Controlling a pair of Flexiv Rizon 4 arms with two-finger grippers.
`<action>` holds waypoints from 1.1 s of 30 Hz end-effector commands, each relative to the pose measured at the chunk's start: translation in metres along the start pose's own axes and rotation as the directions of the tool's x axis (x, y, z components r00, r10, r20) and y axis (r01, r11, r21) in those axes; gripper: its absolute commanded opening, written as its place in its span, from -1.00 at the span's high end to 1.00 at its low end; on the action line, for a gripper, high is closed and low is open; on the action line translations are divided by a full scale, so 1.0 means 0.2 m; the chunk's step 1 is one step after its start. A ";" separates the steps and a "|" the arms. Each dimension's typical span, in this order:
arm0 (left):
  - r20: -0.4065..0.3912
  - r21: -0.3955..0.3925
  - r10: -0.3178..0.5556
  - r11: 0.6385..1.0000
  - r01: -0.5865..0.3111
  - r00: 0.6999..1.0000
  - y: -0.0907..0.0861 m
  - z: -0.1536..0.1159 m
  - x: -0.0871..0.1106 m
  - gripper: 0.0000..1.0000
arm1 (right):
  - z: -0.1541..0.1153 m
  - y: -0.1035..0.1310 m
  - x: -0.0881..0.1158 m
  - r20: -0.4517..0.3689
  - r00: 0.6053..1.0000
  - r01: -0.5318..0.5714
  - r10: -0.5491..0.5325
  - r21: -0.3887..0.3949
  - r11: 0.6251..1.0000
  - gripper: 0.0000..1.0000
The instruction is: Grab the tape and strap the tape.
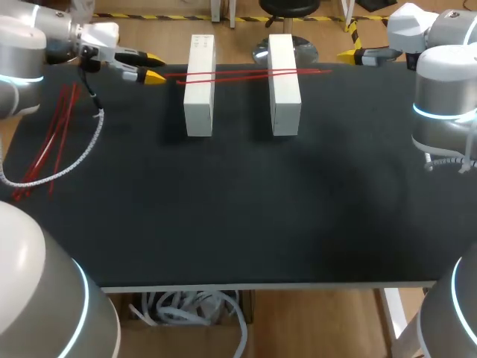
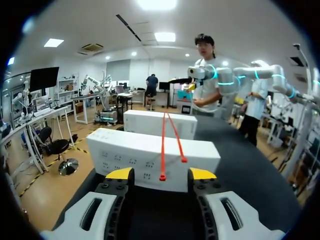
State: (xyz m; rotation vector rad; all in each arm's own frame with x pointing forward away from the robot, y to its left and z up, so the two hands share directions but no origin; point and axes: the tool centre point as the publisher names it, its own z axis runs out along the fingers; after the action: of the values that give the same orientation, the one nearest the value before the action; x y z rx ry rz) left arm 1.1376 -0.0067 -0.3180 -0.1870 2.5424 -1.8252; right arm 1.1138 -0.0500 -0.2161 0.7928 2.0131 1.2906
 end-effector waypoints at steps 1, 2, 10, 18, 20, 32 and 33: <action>-0.010 0.012 0.000 1.000 0.000 1.000 0.02 0.05 -0.04 0.07 | 0.00 0.00 0.00 0.000 1.000 0.000 0.000 0.000 1.000 -1.00; -0.009 0.013 0.000 1.000 0.000 1.000 0.02 0.05 -0.04 0.07 | 0.00 0.00 0.00 0.000 1.000 0.000 0.000 0.000 1.000 -1.00; -0.004 0.017 0.001 1.000 -0.001 1.000 0.02 0.07 -0.06 0.08 | 0.00 0.00 0.00 0.000 1.000 0.000 0.000 0.000 1.000 -1.00; -0.008 0.011 -0.003 1.000 0.003 1.000 0.03 0.06 -0.06 0.07 | 0.00 0.00 0.00 0.000 1.000 0.000 0.000 0.000 1.000 -1.00; -0.008 0.010 -0.004 1.000 0.004 1.000 0.03 0.06 -0.05 0.17 | 0.00 0.00 0.00 0.000 1.000 0.000 0.000 0.000 1.000 -1.00; -0.013 0.010 -0.002 1.000 0.003 1.000 0.04 0.04 -0.05 1.00 | 0.00 0.00 0.00 0.000 1.000 0.000 0.000 0.000 1.000 -1.00; -0.013 0.010 -0.002 1.000 0.002 1.000 0.04 0.04 -0.05 1.00 | 0.00 0.00 0.00 0.000 1.000 0.000 0.000 0.000 1.000 -1.00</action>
State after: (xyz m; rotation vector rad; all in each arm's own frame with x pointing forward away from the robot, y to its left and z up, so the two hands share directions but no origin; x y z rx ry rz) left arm 1.1464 -0.0121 -0.3274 -0.1866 2.5403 -1.8401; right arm 1.1138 -0.0500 -0.2161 0.7928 2.0131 1.2907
